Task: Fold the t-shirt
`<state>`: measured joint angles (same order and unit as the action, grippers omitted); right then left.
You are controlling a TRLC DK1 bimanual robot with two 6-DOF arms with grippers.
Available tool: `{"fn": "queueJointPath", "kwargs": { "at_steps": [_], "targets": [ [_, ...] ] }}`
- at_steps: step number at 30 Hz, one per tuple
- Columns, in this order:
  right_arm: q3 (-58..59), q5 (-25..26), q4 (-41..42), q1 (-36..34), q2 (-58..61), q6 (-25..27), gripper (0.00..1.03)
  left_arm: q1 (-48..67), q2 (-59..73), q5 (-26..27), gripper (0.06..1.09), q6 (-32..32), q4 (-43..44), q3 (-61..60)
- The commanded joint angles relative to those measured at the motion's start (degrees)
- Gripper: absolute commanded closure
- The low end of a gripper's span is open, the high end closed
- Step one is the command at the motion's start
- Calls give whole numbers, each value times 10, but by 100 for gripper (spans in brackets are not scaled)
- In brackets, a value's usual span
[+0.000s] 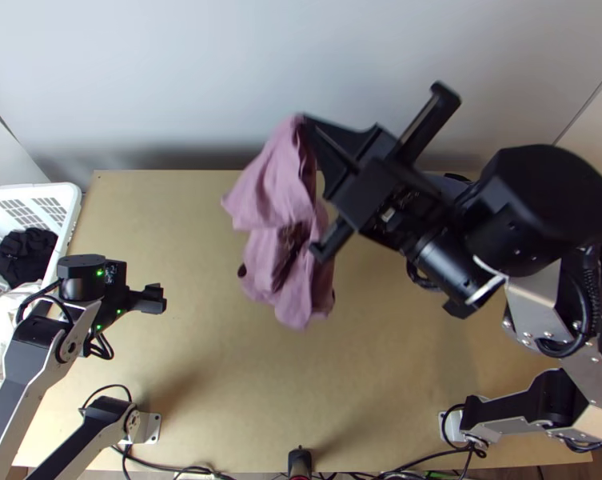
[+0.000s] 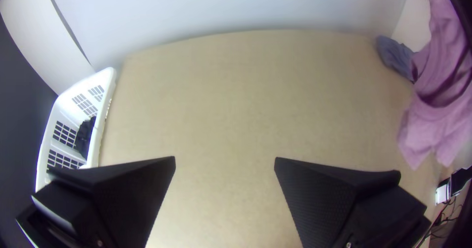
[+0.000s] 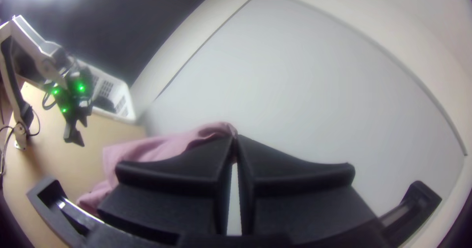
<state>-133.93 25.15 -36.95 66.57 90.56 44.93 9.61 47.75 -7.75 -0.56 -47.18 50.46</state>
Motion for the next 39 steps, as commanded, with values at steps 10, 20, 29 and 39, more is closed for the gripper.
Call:
{"fn": "queueJointPath", "kwargs": {
  "at_steps": [10,20,29,39],
  "targets": [
    [327,-121,-211,-49,-125,-183,100,10,-11,0,10,-8,2,-30],
    [425,-152,-145,-183,-141,-195,100,81,16,9,10,-9,2,-38],
    [420,-151,-79,-282,-143,-202,100,230,159,8,10,21,14,-5],
    [507,-151,-1,-402,-133,-182,100,369,378,9,10,20,45,149]
  ]
}}
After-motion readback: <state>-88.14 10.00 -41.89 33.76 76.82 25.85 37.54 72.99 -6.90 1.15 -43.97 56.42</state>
